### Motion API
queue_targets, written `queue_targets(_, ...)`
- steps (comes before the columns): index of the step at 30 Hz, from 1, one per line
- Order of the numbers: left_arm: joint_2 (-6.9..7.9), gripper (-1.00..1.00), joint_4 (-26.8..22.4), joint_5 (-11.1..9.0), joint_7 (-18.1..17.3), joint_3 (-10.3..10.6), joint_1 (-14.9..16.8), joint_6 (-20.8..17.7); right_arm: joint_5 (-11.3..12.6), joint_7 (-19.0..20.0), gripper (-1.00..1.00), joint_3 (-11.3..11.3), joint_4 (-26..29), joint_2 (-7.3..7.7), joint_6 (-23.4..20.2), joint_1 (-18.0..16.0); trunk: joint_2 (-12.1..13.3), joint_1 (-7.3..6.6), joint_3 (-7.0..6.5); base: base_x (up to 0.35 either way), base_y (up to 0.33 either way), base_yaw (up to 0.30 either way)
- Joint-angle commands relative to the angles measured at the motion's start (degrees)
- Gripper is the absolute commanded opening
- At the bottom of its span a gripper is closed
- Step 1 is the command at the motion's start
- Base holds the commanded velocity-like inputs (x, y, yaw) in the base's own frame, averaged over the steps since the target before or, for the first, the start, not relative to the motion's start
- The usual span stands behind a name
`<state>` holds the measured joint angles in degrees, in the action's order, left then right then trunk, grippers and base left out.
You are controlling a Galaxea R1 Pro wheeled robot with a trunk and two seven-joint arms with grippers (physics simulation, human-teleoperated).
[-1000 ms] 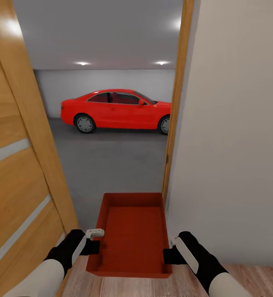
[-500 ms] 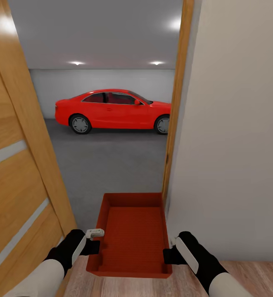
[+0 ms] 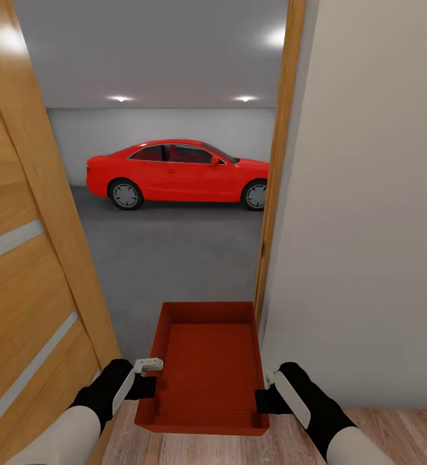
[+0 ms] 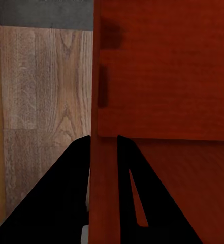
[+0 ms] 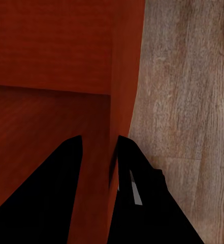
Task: Move the two storage containers from the living room to the garage. In the garage, place one container on the floor and stack the other container on top of it (either order is fine).
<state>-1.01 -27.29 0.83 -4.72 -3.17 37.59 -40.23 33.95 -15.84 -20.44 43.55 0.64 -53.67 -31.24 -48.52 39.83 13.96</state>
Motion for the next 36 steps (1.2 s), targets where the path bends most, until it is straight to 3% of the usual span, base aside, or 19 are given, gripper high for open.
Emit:
queue_targets(1, -0.14, -1.0, 0.04, 0.59, -0.73, -0.78, 0.03, -0.29, 0.76, -0.16, -1.0, -0.21, 0.13, -0.03, 0.06, -0.05, -0.07, 0.01, 0.08, 0.018, 0.0, 0.0)
queue_targets(23, -0.14, -1.0, 0.04, 0.58, -0.73, -0.78, 0.03, -0.29, 0.77, -0.07, -1.0, -0.21, 0.13, 0.15, 0.06, -0.05, -0.07, 0.01, 0.08, 0.254, 0.069, 0.0)
queue_targets(36, -0.14, -1.0, 0.04, 0.6, -0.73, -0.78, 0.03, -0.29, 0.76, -0.14, -1.0, -0.21, 0.13, 0.15, 0.06, -0.05, -0.07, 0.01, 0.08, 0.067, 0.004, 0.0)
